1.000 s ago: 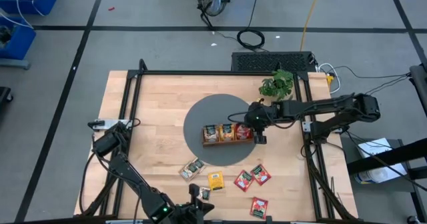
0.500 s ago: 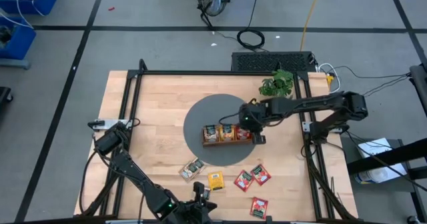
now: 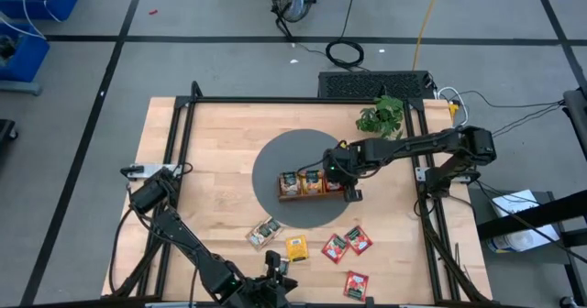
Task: Pick & Place Tea
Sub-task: Put the red tea bag into the right slot of the wooden organizer, then adjust the brown tea bag on the table
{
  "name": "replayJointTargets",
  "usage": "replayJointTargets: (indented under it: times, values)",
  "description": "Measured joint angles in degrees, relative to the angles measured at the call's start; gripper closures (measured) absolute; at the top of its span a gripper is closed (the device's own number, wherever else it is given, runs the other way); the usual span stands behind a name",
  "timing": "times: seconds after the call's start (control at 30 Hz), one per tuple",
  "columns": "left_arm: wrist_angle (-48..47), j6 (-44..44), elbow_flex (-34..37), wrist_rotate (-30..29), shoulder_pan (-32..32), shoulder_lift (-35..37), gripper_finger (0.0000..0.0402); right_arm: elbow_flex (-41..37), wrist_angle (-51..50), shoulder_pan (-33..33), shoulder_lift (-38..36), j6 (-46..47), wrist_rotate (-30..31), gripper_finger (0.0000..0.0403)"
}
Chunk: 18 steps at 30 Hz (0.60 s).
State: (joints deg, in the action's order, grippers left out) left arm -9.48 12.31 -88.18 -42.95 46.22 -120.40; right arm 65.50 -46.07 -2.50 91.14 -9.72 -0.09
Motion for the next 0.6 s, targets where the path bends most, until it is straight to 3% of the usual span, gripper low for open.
replayJointTargets:
  times: [0.3, 0.6]
  values:
    - [-0.31, -0.67, 0.0, 0.01, 0.0, 0.0, 0.0398, -0.24, 2.23, -0.02, 1.59, -0.81, 0.0, 0.0393]
    - [-1.41, 0.45, 0.0, 0.01, -0.02, 0.0, 0.0367, -0.24, 4.95, -0.02, 0.52, -0.09, 0.24, 0.0336]
